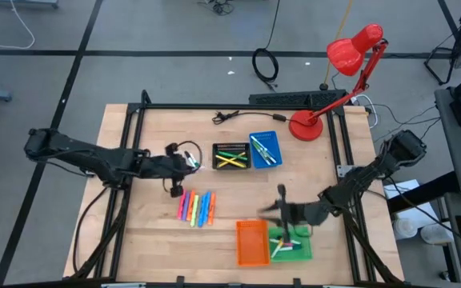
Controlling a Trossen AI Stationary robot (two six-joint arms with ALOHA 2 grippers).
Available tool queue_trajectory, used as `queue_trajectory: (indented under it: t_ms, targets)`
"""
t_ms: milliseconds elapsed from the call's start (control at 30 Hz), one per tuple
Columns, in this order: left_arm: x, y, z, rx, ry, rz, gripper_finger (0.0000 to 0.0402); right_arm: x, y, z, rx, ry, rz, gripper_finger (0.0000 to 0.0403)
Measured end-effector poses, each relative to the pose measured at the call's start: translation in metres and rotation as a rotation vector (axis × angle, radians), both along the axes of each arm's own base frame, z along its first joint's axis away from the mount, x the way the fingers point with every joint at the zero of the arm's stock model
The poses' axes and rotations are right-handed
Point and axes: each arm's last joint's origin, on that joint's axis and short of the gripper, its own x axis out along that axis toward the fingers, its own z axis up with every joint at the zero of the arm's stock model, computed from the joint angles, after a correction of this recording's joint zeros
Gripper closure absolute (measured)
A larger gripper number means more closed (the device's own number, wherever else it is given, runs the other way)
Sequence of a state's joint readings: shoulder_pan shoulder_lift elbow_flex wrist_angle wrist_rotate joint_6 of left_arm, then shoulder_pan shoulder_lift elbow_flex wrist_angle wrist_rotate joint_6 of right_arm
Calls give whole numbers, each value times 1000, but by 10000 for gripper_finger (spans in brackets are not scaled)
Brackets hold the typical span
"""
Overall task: Pick & Place Markers
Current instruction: Put the red highlighter pen into the green bin
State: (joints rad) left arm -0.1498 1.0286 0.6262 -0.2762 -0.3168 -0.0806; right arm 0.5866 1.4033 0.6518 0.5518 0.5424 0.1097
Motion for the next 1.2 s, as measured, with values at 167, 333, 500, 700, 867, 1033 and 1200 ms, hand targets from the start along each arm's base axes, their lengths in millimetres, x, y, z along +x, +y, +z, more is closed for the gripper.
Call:
queue_trajectory:
  t_ms: [167, 333, 500, 700, 867, 1033, 1200]
  targets:
    - [20, -19, 25, 151, -371, -218, 369, 17, -32, 4, 7, -44, -178, 332]
    - [37, -28, 20, 154, -589, -442, 369, 28, -52, 10, 69, -91, -104, 332]
    - [59, -31, 12, 116, -687, -529, 369, 31, -54, 22, 23, -200, -24, 330]
    - [95, -29, 11, 114, -673, -512, 369, 30, -53, 31, -9, -294, -13, 268]
    - [119, -31, 16, 83, -637, -593, 369, 30, -53, 37, 12, -351, 11, 181]
    - [129, -32, 16, 76, -593, -595, 369, 30, -50, 40, 32, -401, 65, 136]
    - [129, -32, 15, 79, -583, -597, 369, 39, -47, 37, 30, -410, 62, 139]
